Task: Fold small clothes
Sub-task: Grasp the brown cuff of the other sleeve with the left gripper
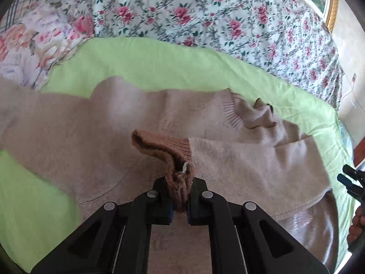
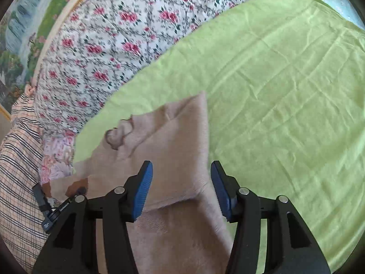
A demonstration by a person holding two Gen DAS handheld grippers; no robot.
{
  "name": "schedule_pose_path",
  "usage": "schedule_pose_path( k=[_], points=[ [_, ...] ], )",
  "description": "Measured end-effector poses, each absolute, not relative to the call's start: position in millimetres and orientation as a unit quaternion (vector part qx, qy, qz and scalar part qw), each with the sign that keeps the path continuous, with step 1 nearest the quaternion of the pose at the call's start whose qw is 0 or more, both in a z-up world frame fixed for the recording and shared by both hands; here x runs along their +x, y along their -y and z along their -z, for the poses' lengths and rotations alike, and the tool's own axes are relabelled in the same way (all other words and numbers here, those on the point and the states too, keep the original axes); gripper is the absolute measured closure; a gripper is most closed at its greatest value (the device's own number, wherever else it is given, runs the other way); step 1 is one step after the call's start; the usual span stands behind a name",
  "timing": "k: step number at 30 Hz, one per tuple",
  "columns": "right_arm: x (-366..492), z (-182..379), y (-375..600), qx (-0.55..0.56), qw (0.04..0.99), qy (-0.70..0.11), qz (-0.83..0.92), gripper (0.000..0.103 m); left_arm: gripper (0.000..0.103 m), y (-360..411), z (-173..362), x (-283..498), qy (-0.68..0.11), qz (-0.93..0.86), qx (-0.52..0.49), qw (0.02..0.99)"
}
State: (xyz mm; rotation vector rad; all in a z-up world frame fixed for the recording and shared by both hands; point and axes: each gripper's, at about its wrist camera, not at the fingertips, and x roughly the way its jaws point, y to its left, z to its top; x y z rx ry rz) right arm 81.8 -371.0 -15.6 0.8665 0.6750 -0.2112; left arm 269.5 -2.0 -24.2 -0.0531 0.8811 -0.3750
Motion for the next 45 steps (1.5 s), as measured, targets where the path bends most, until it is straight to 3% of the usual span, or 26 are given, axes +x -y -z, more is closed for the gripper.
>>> schedule_pose_path(
  k=[6,8,11,16,19,22,25,27,32,36,39,42,44,45],
  points=[
    [134.3,51.7,372.5,0.385,0.830,-0.395,0.081,0.035,0.096,10.4,30.6,255.1,-0.421,0.195,-0.012,0.886],
    [134.5,48.2,374.5,0.360,0.840,-0.395,0.094,0.098,0.096,16.2,29.1,252.8,-0.418,0.201,-0.011,0.886],
    [113.7,38.3,390.3,0.372,0.848,-0.359,0.112,0.095,0.096,27.3,16.9,247.2,-0.397,0.222,-0.015,0.890],
    [113.1,53.6,383.8,0.353,0.840,-0.390,0.128,0.094,0.096,34.9,24.0,253.2,-0.401,0.218,-0.002,0.890],
    [99.0,32.6,376.7,0.324,0.851,-0.371,0.184,0.080,0.092,27.6,37.8,256.0,-0.428,0.206,0.002,0.880],
    [93.2,7.0,350.0,0.305,0.884,-0.325,0.140,0.076,0.089,20.7,41.9,253.6,-0.434,0.202,-0.005,0.878],
    [110.0,22.6,330.1,0.309,0.874,-0.364,0.090,0.065,0.088,18.8,42.8,252.5,-0.439,0.197,-0.004,0.876],
    [111.7,45.3,334.3,0.316,0.854,-0.398,0.113,0.065,0.085,14.2,42.6,248.0,-0.440,0.194,-0.003,0.877],
    [88.3,32.0,331.7,0.343,0.858,-0.366,0.112,0.063,0.078,-20.9,38.2,235.4,-0.440,0.179,-0.016,0.880],
    [80.6,12.4,310.2,0.328,0.875,-0.347,0.075,0.051,0.055,-73.3,34.4,236.4,-0.443,0.135,-0.058,0.885],
    [80.1,1.9,294.2,0.321,0.879,-0.349,0.053,0.051,0.041,-117.0,31.1,244.4,-0.435,0.074,-0.074,0.894],
    [78.9,-3.1,278.8,0.315,0.880,-0.355,0.032,0.051,0.039,-163.1,23.7,259.6,-0.427,0.028,-0.092,0.899],
    [76.2,-1.1,271.2,0.314,0.878,-0.362,0.022,0.051,0.031,-196.9,13.7,273.3,-0.415,-0.007,-0.105,0.904],
    [76.2,-0.3,268.1,0.313,0.876,-0.366,0.019,0.051,0.022,-210.6,9.4,278.3,-0.410,-0.023,-0.110,0.905]
  ],
)
